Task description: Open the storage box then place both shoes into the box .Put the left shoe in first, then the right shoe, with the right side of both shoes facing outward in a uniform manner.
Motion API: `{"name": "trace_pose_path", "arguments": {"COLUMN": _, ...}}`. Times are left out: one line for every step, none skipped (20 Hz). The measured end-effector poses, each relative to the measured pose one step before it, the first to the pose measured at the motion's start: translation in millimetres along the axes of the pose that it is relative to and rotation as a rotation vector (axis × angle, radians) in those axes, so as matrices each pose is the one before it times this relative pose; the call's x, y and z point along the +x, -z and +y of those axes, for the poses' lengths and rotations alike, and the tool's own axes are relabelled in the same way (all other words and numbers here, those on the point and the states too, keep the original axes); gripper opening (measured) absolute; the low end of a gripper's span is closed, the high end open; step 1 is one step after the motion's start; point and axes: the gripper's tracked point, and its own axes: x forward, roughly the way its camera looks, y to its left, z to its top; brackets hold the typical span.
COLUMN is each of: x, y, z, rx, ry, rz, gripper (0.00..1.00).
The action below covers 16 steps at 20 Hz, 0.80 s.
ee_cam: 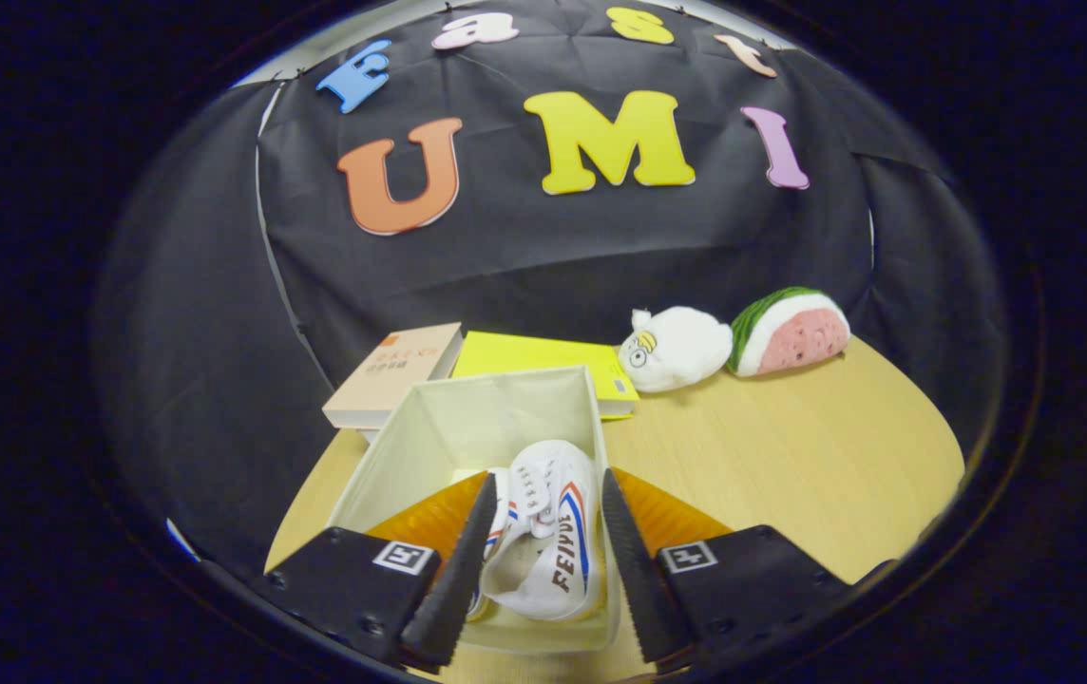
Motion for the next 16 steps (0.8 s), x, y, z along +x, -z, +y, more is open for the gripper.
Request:
{"name": "trace_pose_path", "arguments": {"x": -10.44, "y": -3.56, "z": 3.05, "rx": -0.00781, "ry": -0.01223, "rz": -0.03265, "gripper": 0.83}}
{"name": "trace_pose_path", "arguments": {"x": -9.40, "y": -3.36, "z": -1.17, "rx": -0.00500, "ry": -0.00394, "rz": -0.02456, "gripper": 1.00}}
{"name": "trace_pose_path", "arguments": {"x": -8.62, "y": -4.06, "z": -1.44, "rx": -0.00425, "ry": -0.00363, "rz": -0.02445, "gripper": 1.00}}
{"name": "trace_pose_path", "arguments": {"x": -9.16, "y": -4.01, "z": -1.36, "rx": -0.00207, "ry": -0.00472, "rz": -0.02763, "gripper": 1.00}}
{"name": "trace_pose_path", "arguments": {"x": -8.73, "y": -3.09, "z": 0.10, "rx": -0.00486, "ry": -0.00900, "rz": -0.02022, "gripper": 1.00}}
{"name": "trace_pose_path", "arguments": {"x": -9.38, "y": -3.36, "z": -0.57, "rx": -0.00542, "ry": -0.01284, "rz": -0.02377, "gripper": 1.00}}
{"name": "trace_pose_path", "arguments": {"x": -9.41, "y": -4.35, "z": -0.72, "rx": -0.00542, "ry": -0.00776, "rz": -0.02672, "gripper": 1.00}}
{"name": "trace_pose_path", "arguments": {"x": -10.33, "y": -4.12, "z": -2.78, "rx": -0.00873, "ry": -0.00185, "rz": -0.02885, "gripper": 1.00}}
{"name": "trace_pose_path", "arguments": {"x": -10.81, "y": -4.60, "z": -3.72, "rx": -0.00993, "ry": 0.00348, "rz": -0.02895, "gripper": 1.00}}
{"name": "trace_pose_path", "arguments": {"x": -10.09, "y": -3.98, "z": -2.03, "rx": -0.00637, "ry": -0.00048, "rz": -0.02870, "gripper": 1.00}}
{"name": "trace_pose_path", "arguments": {"x": -10.14, "y": -4.99, "z": -2.53, "rx": -0.00724, "ry": -0.00156, "rz": -0.02802, "gripper": 1.00}}
{"name": "trace_pose_path", "arguments": {"x": -9.58, "y": -2.72, "z": -4.63, "rx": -0.00879, "ry": 0.00265, "rz": -0.02301, "gripper": 1.00}}
{"name": "trace_pose_path", "arguments": {"x": -8.71, "y": -3.18, "z": -5.30, "rx": -0.00696, "ry": 0.00681, "rz": -0.01815, "gripper": 1.00}}
{"name": "trace_pose_path", "arguments": {"x": -9.08, "y": -4.03, "z": -6.63, "rx": -0.01126, "ry": 0.01364, "rz": -0.01934, "gripper": 1.00}}
{"name": "trace_pose_path", "arguments": {"x": -8.64, "y": -2.63, "z": -7.14, "rx": -0.01182, "ry": 0.01077, "rz": -0.01405, "gripper": 1.00}}
{"name": "trace_pose_path", "arguments": {"x": -9.48, "y": -1.78, "z": -5.91, "rx": -0.00843, "ry": 0.00594, "rz": -0.01208, "gripper": 1.00}}
